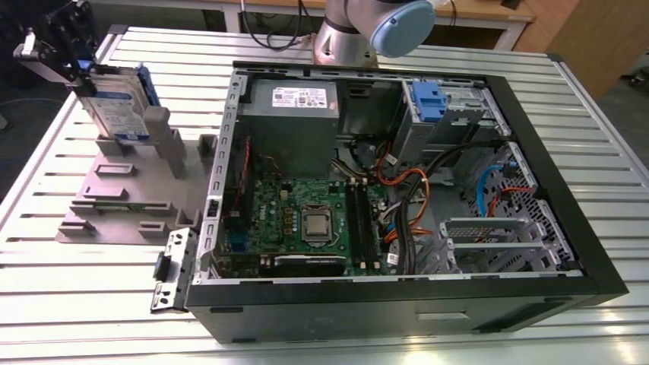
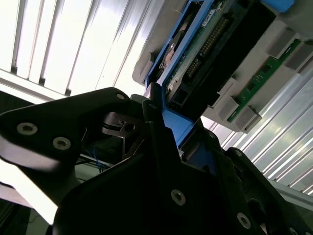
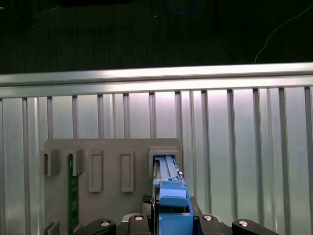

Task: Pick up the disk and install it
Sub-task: 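Pick up the disk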

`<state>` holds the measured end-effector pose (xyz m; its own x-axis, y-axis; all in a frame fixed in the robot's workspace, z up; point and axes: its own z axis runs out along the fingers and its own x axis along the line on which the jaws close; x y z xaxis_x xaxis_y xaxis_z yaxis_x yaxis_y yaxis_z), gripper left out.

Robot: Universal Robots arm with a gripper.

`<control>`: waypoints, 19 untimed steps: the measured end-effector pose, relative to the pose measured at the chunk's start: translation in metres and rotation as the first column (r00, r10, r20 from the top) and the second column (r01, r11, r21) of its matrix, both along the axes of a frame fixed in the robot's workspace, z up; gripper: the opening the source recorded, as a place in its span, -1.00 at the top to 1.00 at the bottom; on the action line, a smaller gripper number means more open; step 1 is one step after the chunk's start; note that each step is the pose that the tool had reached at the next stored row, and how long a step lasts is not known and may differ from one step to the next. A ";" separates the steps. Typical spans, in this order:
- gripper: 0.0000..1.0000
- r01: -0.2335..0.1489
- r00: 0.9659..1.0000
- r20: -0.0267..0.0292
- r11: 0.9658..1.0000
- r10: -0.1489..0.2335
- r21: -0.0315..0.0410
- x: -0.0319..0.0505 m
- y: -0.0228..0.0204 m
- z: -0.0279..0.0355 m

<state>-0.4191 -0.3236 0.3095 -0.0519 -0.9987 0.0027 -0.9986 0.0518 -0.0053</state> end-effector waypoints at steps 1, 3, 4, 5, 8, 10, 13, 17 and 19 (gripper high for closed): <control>0.27 0.000 1.000 0.000 1.000 0.000 0.000 0.0000 0.0000 0.0006; 0.27 0.000 1.000 0.000 1.000 0.000 0.000 0.0000 0.0000 0.0020; 0.27 0.000 1.000 0.000 1.000 0.000 0.000 0.0000 0.0000 0.0027; 0.27 0.000 1.000 0.000 1.000 0.000 0.000 0.0000 0.0000 0.0034; 0.27 0.000 1.000 0.000 1.000 0.000 0.000 0.0000 0.0000 0.0054; 0.27 0.000 1.000 0.000 1.000 0.000 0.000 0.0000 0.0000 0.0069; 0.27 0.000 1.000 0.000 1.000 0.000 0.000 0.0000 0.0000 0.0089; 0.27 0.000 1.000 0.000 1.000 0.000 0.000 0.0000 0.0000 0.0116; 0.27 0.000 1.000 0.000 1.000 0.000 0.000 0.0000 0.0000 0.0129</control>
